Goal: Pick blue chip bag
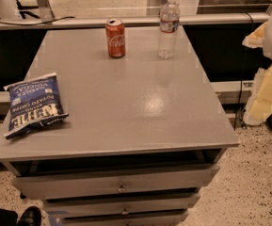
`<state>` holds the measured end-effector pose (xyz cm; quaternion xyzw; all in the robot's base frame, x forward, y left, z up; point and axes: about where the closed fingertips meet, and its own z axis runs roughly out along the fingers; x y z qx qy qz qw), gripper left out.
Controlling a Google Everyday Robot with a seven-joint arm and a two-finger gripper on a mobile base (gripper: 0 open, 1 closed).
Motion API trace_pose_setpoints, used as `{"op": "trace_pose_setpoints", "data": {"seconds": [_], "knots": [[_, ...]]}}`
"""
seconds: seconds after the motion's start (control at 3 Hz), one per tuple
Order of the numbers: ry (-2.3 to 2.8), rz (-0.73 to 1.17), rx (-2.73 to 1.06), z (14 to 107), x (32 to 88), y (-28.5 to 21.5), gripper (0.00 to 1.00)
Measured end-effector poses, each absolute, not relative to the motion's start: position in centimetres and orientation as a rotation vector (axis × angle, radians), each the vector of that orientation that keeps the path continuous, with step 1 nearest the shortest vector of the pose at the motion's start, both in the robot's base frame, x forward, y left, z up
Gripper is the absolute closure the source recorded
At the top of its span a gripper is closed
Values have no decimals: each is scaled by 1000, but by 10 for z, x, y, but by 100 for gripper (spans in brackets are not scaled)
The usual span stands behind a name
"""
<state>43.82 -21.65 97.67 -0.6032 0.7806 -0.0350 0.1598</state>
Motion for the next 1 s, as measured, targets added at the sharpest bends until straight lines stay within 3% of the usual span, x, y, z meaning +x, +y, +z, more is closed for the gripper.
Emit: {"op": "trace_pose_setpoints", "data": {"seconds": [1.0], "knots": [[2145,-29,-1714,976,450,-191,0]]}}
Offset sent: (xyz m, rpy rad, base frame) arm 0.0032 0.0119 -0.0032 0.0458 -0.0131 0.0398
